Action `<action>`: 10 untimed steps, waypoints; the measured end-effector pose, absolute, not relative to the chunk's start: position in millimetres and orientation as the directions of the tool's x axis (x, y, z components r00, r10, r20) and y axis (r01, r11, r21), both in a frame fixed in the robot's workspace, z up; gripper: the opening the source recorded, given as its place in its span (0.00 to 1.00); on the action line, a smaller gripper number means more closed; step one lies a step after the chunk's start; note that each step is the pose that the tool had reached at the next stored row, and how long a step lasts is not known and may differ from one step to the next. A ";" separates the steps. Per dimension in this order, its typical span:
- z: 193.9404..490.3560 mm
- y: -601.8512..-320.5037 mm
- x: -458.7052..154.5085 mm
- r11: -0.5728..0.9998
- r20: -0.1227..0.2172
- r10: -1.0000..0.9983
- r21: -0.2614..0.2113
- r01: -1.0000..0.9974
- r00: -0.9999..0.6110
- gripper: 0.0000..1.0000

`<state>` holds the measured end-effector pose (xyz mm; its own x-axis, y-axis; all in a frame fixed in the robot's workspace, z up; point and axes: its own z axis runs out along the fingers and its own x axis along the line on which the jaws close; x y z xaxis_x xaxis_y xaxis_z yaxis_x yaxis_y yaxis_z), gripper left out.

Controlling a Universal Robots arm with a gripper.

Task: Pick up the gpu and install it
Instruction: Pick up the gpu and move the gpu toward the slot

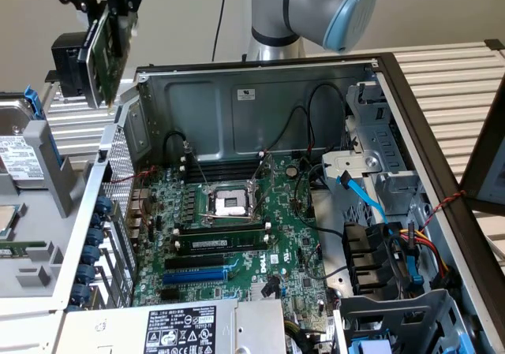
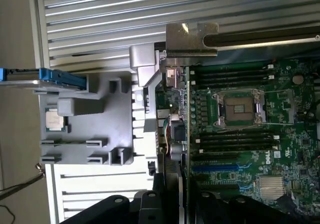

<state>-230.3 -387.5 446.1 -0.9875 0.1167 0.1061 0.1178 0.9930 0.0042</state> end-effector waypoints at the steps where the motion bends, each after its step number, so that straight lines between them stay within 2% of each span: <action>1: 447.8 -388.9 -226.2 0.993 0.109 0.117 0.003 0.118 -0.987 0.28; 10: 452.6 -394.2 -211.7 0.994 0.105 0.109 0.003 0.110 -0.988 0.28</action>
